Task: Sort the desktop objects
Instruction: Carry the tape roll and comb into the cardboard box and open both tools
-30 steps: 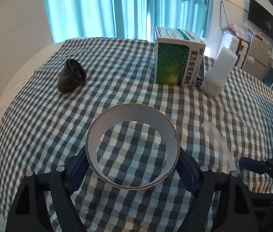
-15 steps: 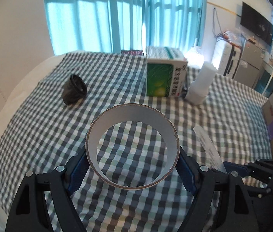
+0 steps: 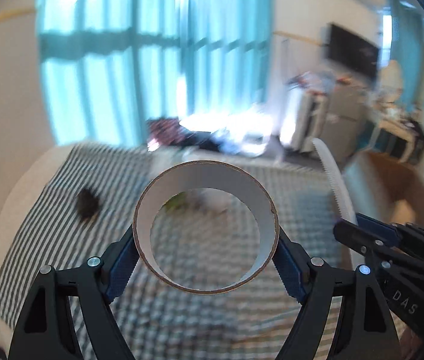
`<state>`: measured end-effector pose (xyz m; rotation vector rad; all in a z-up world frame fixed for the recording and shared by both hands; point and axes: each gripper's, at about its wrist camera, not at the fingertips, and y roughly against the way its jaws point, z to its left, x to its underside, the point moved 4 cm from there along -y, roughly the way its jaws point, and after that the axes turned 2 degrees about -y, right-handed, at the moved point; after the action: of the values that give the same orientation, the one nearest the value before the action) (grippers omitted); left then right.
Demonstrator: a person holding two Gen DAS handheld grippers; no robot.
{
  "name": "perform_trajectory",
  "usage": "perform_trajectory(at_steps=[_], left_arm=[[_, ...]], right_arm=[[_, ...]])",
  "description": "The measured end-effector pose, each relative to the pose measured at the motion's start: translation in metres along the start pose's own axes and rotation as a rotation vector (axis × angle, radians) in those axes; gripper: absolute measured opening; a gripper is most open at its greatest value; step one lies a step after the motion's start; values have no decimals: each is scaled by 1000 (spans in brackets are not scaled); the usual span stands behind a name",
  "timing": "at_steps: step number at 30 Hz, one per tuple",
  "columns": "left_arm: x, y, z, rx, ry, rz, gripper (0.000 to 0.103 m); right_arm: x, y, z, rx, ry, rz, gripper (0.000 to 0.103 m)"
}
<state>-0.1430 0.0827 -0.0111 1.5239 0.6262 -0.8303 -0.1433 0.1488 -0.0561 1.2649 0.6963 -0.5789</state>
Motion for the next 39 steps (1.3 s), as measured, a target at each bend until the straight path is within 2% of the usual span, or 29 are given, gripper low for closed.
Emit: perform_trajectory(at_steps=[3,4,6,9,11,14,19,21,25,27,28,29,31,33,39], left_arm=[[-33,23,-43,115,-5,-51,83],[-45,29,-58,161,-7,-60,83],[-69,38,-96,254,-21,-66,83],[-90,40,-145,323,-59,-73,83],[-97,35,-173,369,-67,-64,83],[-93,16,-219,396,-127,-23,83],[-64,-28,-266,381,-184,96,83],[-54,-37,-272,377,-194,119,83],[-47,-49,-278,387,-223,138,85],[-43,-50,-279,381,-249,134,91],[-44,-51,-277,363,-251,128,97],[-45,-51,-274,343,-246,123,102],[-45,-51,-270,326,-221,121,103],[-44,-53,-266,329,-214,135,103],[-50,-37,-238,273,-197,93,103]], right_arm=[[-25,57,-34,-65,-83,-87,26],[-33,76,-48,-58,-103,-123,26],[-51,102,-72,-15,-118,-172,26],[-69,142,-121,93,-146,-225,26],[-72,149,-147,160,-155,-207,26],[-67,148,-189,256,-157,-154,26],[-48,108,-251,327,-219,-44,26],[-32,111,-276,341,-232,-4,26],[-20,94,-284,348,-265,31,27],[-22,88,-284,380,-253,38,29],[-24,90,-280,397,-243,36,37],[-26,89,-281,442,-225,35,52],[-30,89,-284,531,-195,30,73],[-33,93,-283,571,-176,19,74],[-36,108,-265,565,-143,-25,74]])
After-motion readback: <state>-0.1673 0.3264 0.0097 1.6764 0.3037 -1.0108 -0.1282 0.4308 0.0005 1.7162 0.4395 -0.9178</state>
